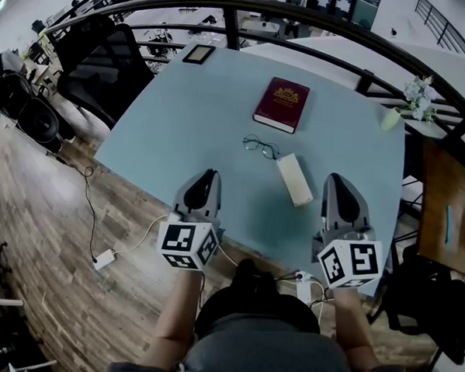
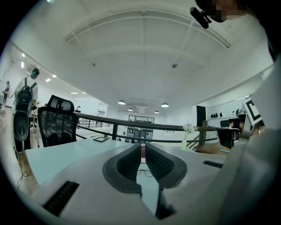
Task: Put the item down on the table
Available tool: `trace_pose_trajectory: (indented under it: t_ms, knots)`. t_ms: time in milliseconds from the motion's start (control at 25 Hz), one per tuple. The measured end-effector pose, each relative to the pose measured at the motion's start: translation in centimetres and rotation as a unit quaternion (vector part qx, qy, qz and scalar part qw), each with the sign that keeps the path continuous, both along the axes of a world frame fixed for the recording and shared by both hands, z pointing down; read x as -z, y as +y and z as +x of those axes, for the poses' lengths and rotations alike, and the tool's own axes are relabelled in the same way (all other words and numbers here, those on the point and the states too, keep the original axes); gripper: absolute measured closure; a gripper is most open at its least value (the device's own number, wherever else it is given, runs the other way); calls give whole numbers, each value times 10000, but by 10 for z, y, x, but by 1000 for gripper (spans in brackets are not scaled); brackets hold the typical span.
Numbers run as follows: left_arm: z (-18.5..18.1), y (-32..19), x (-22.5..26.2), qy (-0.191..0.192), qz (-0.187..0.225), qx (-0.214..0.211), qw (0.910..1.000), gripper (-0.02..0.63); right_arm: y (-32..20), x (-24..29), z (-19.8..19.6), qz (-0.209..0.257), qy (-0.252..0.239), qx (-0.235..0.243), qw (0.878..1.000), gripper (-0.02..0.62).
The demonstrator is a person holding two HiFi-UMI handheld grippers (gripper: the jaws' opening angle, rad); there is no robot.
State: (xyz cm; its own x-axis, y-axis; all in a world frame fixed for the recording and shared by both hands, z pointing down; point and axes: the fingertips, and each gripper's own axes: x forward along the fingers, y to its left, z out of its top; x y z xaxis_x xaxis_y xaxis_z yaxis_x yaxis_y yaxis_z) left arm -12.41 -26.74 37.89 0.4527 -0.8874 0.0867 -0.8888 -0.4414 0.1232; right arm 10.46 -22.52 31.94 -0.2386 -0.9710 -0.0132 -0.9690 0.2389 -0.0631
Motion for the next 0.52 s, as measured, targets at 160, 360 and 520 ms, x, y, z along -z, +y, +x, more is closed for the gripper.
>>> trace_pose_trajectory:
  t_ms: [160, 360, 520]
  knots:
    - [2, 1, -1, -82, -46, -62, 9999, 574, 2, 1, 0, 7, 1, 27, 10000, 592]
    - [3, 0, -3, -79, -74, -79, 9999, 574, 1, -1, 1, 11, -5, 19, 10000, 592]
    - [3, 2, -3, -101, -56, -84, 9999, 574, 1, -1, 4, 8, -24, -30, 10000, 592]
